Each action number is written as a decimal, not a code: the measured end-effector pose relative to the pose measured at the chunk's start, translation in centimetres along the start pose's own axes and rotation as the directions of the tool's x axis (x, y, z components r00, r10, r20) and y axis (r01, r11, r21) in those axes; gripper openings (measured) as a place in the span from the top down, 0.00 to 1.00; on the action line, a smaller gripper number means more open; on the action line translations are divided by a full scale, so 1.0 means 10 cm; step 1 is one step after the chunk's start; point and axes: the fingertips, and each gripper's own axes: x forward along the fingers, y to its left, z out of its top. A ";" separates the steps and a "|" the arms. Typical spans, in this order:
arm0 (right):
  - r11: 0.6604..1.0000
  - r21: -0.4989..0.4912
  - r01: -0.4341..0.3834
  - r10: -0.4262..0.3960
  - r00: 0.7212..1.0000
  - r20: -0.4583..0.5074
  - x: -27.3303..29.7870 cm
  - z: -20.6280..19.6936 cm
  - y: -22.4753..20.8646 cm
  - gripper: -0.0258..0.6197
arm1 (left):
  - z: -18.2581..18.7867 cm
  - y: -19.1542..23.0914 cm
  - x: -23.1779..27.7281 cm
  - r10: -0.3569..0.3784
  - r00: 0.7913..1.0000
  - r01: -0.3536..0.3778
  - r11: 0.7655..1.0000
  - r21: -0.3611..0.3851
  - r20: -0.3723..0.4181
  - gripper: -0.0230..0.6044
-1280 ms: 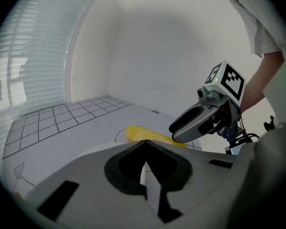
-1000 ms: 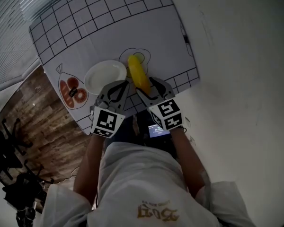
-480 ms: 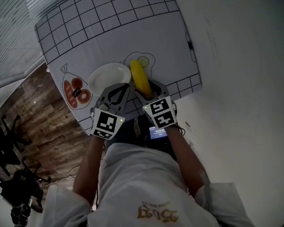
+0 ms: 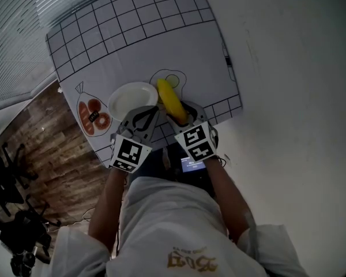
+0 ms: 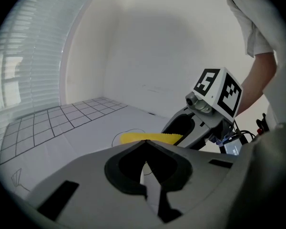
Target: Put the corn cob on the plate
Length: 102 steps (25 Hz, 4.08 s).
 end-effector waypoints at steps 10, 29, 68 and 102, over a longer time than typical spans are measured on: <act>0.986 -0.148 0.074 -0.074 0.997 0.008 -0.26 0.04 -0.16 0.58 | 0.08 0.06 -0.10 0.071 0.997 -0.071 0.997 -0.004 0.034 0.96; 0.881 -0.448 0.152 -0.087 0.983 0.161 -0.50 0.88 0.11 0.60 | 0.15 0.41 -0.62 0.252 0.963 -0.245 0.966 -0.077 0.094 0.96; 0.183 -0.946 0.267 0.003 0.962 0.273 0.35 0.88 1.10 0.59 | -0.42 0.78 -0.76 0.352 0.935 -0.351 0.906 -0.237 -0.041 0.96; 0.372 -0.904 0.210 0.025 0.971 0.236 0.44 0.47 1.36 0.50 | -0.93 0.70 -0.70 0.293 0.953 -0.297 0.850 -0.435 -0.077 0.96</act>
